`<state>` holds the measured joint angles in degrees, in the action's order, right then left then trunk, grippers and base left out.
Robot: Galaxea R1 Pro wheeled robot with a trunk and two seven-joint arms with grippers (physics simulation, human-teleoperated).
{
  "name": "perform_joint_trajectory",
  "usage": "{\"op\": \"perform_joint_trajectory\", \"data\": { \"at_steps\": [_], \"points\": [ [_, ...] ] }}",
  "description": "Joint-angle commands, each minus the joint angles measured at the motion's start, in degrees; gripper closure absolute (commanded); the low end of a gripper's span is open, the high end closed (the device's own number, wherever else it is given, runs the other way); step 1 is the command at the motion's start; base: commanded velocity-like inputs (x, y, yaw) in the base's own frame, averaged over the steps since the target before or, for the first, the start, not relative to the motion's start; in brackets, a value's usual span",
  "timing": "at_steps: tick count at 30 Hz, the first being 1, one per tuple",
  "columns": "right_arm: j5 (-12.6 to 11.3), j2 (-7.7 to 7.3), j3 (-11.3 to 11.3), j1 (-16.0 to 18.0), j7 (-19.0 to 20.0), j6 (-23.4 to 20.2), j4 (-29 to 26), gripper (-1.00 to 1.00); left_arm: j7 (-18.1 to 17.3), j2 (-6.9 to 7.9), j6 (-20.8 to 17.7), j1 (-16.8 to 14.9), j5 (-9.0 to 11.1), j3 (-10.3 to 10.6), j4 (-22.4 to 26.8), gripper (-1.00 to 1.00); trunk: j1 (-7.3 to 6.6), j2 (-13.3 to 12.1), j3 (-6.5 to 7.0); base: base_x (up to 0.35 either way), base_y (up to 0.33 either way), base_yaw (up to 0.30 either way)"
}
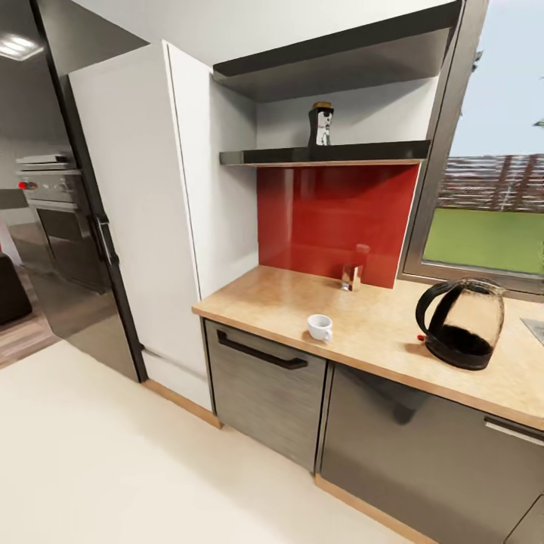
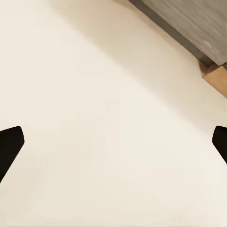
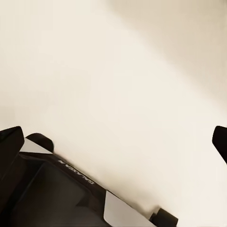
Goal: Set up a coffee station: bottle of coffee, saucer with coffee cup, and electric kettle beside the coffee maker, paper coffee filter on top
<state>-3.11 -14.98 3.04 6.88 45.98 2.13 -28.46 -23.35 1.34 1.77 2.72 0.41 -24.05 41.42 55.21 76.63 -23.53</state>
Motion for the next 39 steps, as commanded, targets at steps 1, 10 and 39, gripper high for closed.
{"op": "perform_joint_trajectory", "data": {
  "at_steps": [1,10,39],
  "points": [
    [-0.3,-0.1,0.3,0.1,0.0,0.2,0.1,-1.0,-0.3,-0.02,0.1,0.0,0.0,-0.1,0.0,-1.0,0.0,0.0,-0.05,0.031,0.164,-0.016],
    [-0.3,-0.13,0.3,0.0,0.0,0.2,0.1,-1.0,-0.3,-0.02,0.1,0.0,0.0,-0.1,0.1,-1.0,0.0,0.0,-0.04,0.028,0.099,-0.156],
    [-0.3,-0.13,0.3,0.1,-0.3,0.2,0.1,-1.0,-0.3,0.01,0.1,0.0,0.0,-0.1,0.1,-1.0,0.0,0.0,-0.04,0.027,0.085,-0.205]
  ]
}}
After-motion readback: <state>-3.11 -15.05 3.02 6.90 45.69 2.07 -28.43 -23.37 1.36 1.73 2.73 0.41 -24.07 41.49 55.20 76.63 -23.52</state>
